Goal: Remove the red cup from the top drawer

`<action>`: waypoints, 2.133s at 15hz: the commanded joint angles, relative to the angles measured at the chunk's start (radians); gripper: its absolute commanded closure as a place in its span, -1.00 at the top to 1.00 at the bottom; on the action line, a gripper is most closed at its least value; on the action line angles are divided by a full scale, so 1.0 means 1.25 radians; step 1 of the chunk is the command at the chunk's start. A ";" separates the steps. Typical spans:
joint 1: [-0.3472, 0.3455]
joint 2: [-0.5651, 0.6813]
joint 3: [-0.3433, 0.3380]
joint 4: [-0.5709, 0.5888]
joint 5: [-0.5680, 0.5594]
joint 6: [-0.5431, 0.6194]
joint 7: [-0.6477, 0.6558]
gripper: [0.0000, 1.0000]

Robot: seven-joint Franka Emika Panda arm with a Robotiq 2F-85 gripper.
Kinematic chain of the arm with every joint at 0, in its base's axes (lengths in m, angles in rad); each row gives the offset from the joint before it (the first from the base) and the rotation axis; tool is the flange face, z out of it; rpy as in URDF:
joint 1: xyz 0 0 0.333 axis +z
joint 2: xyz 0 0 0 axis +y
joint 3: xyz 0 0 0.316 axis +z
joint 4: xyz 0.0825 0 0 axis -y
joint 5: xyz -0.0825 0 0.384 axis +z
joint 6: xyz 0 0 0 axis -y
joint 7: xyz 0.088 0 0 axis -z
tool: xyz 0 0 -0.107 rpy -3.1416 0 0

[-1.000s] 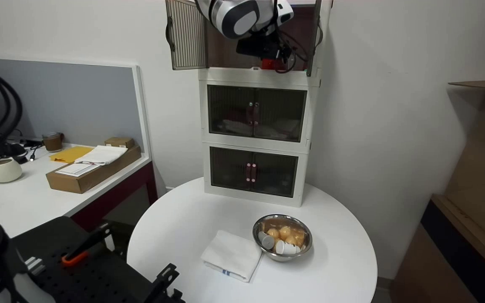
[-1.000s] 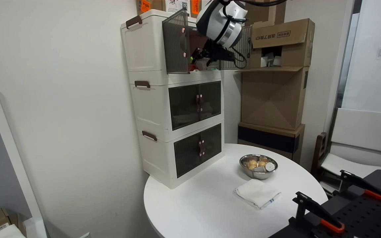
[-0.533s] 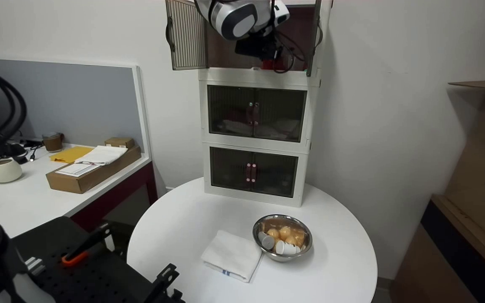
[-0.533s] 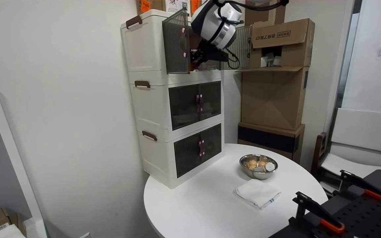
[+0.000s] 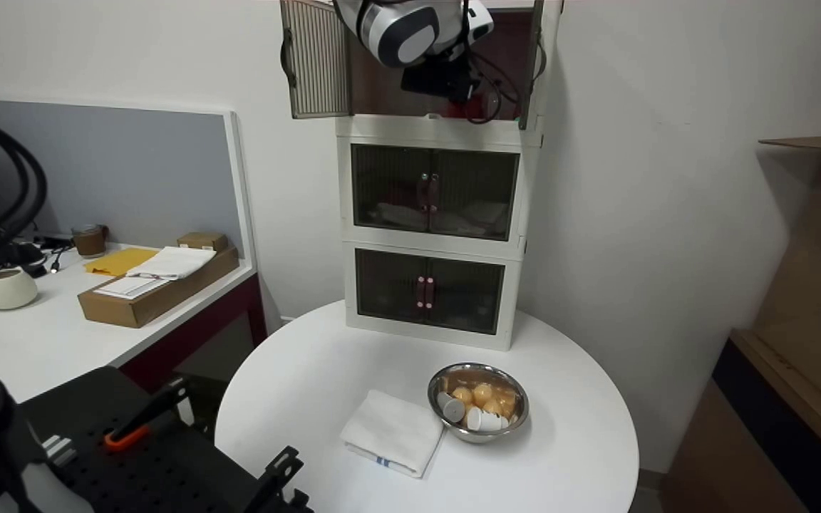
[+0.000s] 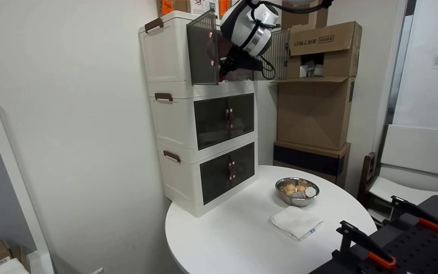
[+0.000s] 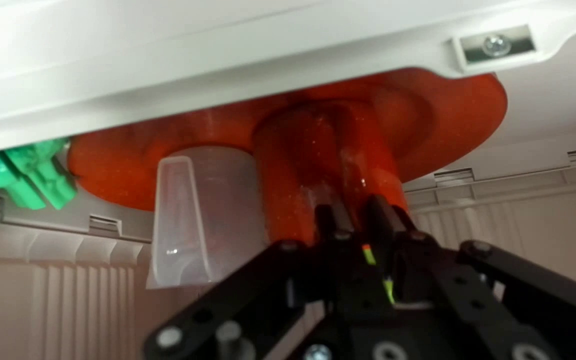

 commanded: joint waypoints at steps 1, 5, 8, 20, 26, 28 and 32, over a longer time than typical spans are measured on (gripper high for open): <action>-0.017 -0.008 0.025 0.018 0.017 0.007 -0.025 -0.93; -0.042 -0.053 0.072 0.006 0.037 0.002 -0.050 -0.93; -0.077 -0.107 0.121 -0.023 0.074 -0.027 -0.066 -0.93; -0.100 -0.391 0.054 -0.422 0.025 -0.018 -0.009 -0.93; -0.106 -0.525 0.013 -0.613 -0.081 0.067 0.102 -0.93; -0.116 -0.555 0.014 -0.663 -0.088 0.086 0.126 -0.93; -0.113 -0.537 0.023 -0.735 -0.047 0.265 0.104 -0.93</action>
